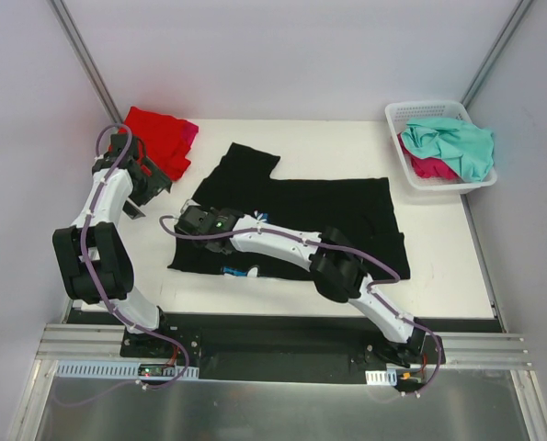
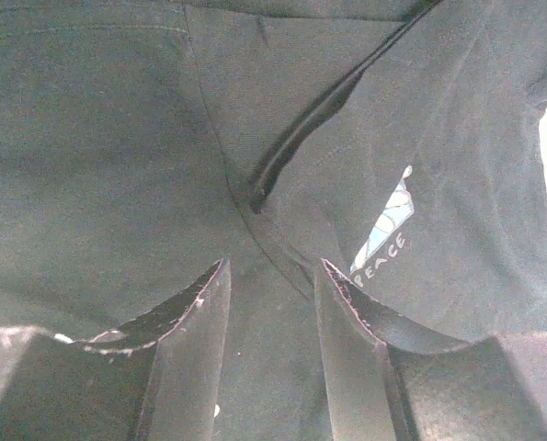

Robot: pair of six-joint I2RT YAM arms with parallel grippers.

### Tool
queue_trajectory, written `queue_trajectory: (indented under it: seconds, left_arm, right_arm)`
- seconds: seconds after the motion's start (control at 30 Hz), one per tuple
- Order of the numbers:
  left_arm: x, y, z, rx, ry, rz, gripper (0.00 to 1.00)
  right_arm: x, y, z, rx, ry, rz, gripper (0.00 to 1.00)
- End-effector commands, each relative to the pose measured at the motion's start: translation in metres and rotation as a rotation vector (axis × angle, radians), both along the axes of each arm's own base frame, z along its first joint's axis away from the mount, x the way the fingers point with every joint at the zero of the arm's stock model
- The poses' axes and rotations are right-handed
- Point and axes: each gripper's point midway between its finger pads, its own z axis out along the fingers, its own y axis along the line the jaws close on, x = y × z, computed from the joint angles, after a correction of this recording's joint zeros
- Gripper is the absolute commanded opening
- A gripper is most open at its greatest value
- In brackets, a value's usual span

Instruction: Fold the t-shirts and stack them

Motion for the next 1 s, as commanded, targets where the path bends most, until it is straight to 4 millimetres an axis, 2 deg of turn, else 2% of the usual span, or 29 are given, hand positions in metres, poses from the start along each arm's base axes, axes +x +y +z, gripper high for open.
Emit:
queue_trajectory:
  seconds: [0.0,0.27,0.6,0.77,0.97]
  left_arm:
    - [0.005,-0.002,0.024,0.018,-0.051,-0.024,0.99]
    - [0.005,-0.003,0.022,0.013,-0.044,-0.026,0.99]
    - [0.006,-0.001,0.024,0.023,-0.045,-0.031,0.99]
    - [0.006,-0.001,0.024,0.023,-0.042,-0.032,0.99]
    - [0.005,-0.003,0.023,0.022,-0.039,-0.036,0.99]
  right_arm:
    - [0.010,0.007,0.009,0.037,-0.007,0.003,0.45]
    - [0.016,0.008,-0.005,0.037,0.007,-0.003,0.45]
    - [0.023,0.019,-0.009,0.061,0.021,0.014,0.44]
    - [0.030,0.014,-0.011,0.058,0.022,0.001,0.42]
    - [0.033,0.014,-0.014,0.062,0.019,-0.005,0.34]
